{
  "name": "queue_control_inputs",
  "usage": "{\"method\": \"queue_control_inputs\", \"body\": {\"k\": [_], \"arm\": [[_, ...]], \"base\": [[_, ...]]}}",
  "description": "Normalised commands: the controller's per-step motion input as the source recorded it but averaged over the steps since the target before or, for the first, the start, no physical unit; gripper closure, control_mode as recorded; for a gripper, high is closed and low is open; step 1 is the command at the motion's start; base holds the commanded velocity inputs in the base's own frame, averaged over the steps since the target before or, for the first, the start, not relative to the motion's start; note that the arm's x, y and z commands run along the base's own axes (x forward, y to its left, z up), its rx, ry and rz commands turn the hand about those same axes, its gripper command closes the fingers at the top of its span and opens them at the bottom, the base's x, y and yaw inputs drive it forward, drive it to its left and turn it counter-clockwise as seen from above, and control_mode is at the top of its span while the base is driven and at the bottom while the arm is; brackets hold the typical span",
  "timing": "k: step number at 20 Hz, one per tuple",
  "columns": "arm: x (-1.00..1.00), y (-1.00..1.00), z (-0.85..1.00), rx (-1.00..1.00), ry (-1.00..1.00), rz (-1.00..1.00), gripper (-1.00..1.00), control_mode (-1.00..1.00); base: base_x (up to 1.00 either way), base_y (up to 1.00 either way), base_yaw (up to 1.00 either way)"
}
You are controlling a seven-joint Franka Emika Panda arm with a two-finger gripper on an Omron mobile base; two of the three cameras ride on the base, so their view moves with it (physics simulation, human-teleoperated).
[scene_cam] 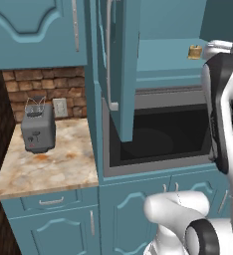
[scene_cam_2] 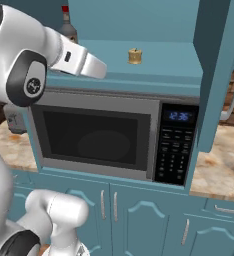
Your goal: Get the candle and the liquor from the cabinet and move them to the dining counter.
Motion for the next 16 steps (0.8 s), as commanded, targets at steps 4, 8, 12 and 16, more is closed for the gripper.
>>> {"method": "queue_control_inputs", "body": {"k": [4, 8, 12, 16], "arm": [[0.38, 0.0, -0.05, 0.03, -0.06, 0.06, -1.0, -1.0], [0.43, 0.0, -0.01, 0.01, -0.01, 0.04, -1.0, -1.0], [0.36, 0.0, 0.0, -0.02, 0.01, 0.02, -1.0, -1.0], [0.3, 0.0, 0.0, -0.04, 0.06, 0.0, -1.0, -1.0]], "base": [[0.0, 0.0, 0.0], [0.0, 0.0, 0.0], [0.0, 0.0, 0.0], [0.0, 0.0, 0.0]]}}
